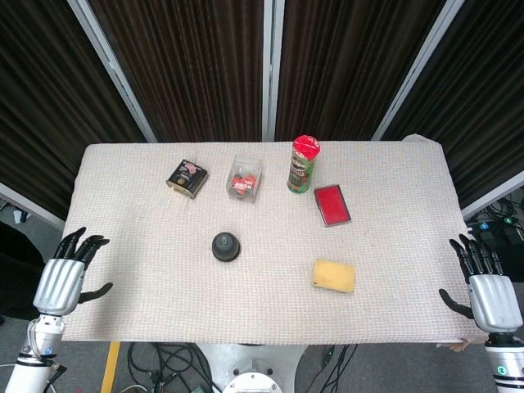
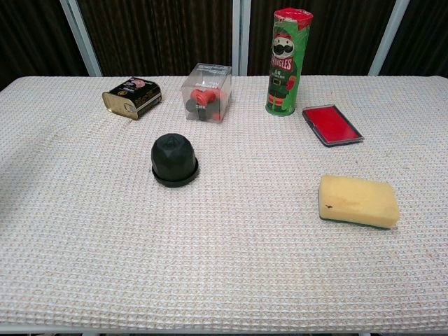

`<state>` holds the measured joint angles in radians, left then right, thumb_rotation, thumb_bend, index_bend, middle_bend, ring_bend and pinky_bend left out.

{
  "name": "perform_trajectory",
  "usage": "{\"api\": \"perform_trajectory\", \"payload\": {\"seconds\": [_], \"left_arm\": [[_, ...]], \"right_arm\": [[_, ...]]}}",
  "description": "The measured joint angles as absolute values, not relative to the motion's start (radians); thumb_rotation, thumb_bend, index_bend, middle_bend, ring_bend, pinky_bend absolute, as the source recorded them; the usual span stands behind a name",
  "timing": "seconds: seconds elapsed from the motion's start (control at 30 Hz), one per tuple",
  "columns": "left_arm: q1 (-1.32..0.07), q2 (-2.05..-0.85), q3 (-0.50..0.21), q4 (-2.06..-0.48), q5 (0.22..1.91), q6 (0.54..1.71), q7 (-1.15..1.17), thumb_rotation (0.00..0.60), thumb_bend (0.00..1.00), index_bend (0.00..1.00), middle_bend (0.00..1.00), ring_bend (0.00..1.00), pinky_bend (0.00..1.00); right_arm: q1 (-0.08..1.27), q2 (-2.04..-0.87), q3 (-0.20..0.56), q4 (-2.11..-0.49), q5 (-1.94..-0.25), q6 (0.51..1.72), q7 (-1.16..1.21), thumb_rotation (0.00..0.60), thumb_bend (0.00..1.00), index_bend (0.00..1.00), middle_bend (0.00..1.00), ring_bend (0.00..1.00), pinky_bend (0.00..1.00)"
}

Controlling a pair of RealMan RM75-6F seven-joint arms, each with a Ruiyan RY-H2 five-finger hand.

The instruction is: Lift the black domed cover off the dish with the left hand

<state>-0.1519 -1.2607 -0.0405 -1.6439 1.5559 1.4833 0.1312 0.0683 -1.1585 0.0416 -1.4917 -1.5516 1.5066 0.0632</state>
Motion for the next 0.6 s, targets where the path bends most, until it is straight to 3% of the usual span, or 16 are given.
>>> {"api": "perform_trajectory", "payload": {"seconds": [0.6], "left_arm": [[-0.187, -1.252, -0.039, -1.686, 1.536, 1.402, 0.067, 0.6, 0.07, 0.19, 0.2, 0.06, 0.13]], "right_arm": [[0.069, -1.156, 0.043, -1.505, -1.558, 1.513, 0.057, 0.6, 0.13, 0.0, 0.0, 0.0, 0.0]]}}
